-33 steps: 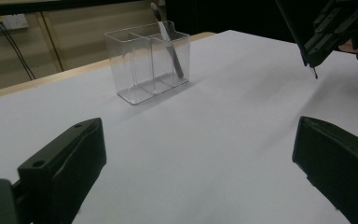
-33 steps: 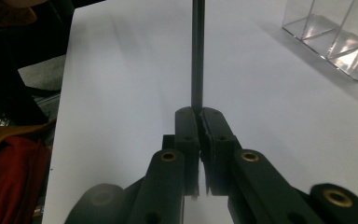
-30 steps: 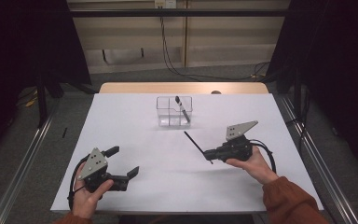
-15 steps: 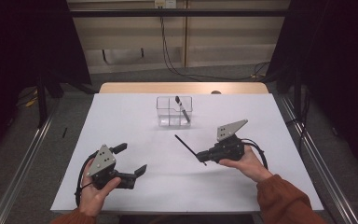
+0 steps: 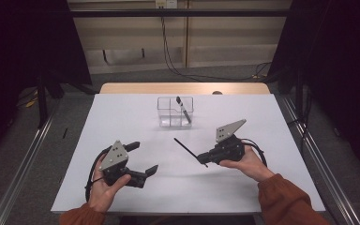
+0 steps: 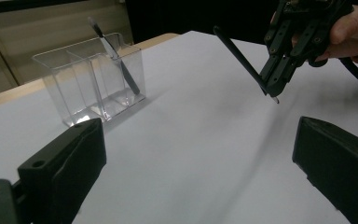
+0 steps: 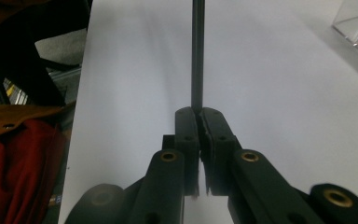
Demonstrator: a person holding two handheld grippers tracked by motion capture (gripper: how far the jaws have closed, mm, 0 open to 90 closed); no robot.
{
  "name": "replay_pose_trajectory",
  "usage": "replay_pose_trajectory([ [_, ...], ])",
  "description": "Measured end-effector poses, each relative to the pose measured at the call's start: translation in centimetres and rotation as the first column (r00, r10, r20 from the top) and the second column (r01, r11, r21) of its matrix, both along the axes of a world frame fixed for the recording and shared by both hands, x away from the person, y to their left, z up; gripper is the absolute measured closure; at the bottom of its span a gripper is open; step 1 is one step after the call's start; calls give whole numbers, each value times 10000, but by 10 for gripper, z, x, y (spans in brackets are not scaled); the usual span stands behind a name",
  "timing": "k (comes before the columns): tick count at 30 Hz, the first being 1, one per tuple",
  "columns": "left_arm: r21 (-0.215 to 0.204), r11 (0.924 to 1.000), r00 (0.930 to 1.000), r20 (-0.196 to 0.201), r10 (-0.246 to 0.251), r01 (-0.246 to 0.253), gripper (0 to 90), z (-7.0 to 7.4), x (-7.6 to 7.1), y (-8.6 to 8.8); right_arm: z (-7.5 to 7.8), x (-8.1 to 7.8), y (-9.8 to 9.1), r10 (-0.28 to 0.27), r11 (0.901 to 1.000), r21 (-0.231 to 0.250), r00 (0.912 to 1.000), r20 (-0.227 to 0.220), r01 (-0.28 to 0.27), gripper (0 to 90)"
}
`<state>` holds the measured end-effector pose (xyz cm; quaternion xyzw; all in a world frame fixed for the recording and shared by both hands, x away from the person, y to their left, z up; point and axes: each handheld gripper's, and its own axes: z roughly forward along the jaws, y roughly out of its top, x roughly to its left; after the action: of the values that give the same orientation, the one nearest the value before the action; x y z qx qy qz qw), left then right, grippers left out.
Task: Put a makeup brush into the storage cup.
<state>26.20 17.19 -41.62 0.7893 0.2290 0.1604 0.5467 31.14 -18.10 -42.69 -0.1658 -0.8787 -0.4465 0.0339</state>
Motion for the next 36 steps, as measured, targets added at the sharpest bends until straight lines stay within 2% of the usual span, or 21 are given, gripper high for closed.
replay_pose_trajectory([
  [2,32,9999,9999,14,-122,122,27,1,-1,-3,1,0,2,201,9994,-296,9998,34,-200,860],
  [8,491,9976,9987,49,-501,498,38,5,4,-13,4,2,6,477,9945,-939,9989,8,-474,861],
  [11,476,9965,9976,-74,-686,689,31,7,7,-17,6,3,9,639,9904,-1230,9980,-10,-635,860],
  [15,666,9939,9961,-146,-876,884,30,8,9,-21,9,5,13,944,9816,-1661,9955,-75,-943,861],
  [19,857,9916,9953,-170,-957,968,30,11,11,-24,14,7,16,1181,9753,-1862,9929,-156,-1189,860],
  [21,892,9903,9942,-231,-1047,1063,30,13,12,-26,15,8,18,1331,9683,-2115,9910,-140,-1330,860],
  [25,1216,9839,9913,-313,-1279,1307,30,16,15,-31,18,10,22,1576,9535,-2566,9872,-225,-1580,860],
  [29,1348,9800,9890,-411,-1418,1461,30,17,18,-35,18,12,24,1773,9413,-2865,9837,-299,-1784,860],
  [31,1465,9779,9885,-454,-1440,1492,30,17,20,-36,18,12,26,1873,9316,-3108,9817,-348,-1887,860],
  [32,1604,9741,9869,-507,-1529,1592,30,16,21,-37,17,12,26,1883,9298,-3151,9814,-361,-1900,860],
  [36,1933,9633,9818,-751,-1747,1862,30,17,23,-40,17,13,29,2101,9105,-3551,9767,-440,-2119,860],
])
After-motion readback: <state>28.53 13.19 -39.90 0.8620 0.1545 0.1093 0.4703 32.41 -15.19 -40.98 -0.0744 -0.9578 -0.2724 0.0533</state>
